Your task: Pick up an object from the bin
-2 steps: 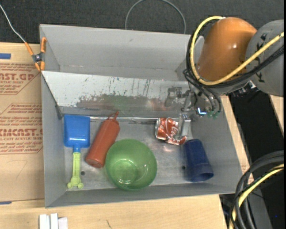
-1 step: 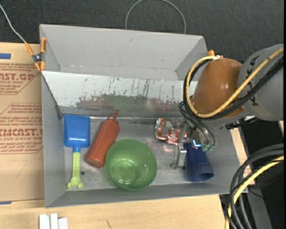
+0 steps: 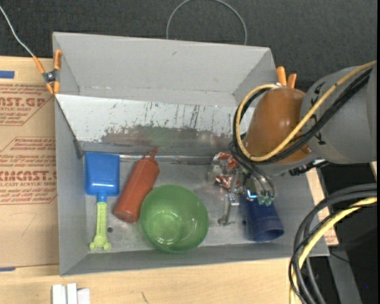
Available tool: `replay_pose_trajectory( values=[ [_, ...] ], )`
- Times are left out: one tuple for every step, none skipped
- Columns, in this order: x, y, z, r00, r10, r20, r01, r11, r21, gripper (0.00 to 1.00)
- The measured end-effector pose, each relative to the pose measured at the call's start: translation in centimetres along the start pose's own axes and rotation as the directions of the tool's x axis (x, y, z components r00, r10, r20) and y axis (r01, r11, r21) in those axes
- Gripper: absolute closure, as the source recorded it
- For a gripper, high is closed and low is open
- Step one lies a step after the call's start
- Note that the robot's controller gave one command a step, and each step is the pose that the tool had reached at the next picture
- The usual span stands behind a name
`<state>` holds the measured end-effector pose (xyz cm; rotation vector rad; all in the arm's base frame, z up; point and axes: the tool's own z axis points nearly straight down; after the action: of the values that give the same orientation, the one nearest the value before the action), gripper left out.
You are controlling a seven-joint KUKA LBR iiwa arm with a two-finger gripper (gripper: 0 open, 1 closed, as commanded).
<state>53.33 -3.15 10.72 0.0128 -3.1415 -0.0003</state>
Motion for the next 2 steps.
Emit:
replay_pose_trajectory(
  values=[
    [1.75, -3.28, 3.43, 0.997, 0.081, -0.011, -0.081, 0.997, -0.001, 0.00],
    [1.79, -3.37, 3.44, 0.997, 0.074, -0.011, -0.074, 0.997, -0.001, 0.00]
  ],
)
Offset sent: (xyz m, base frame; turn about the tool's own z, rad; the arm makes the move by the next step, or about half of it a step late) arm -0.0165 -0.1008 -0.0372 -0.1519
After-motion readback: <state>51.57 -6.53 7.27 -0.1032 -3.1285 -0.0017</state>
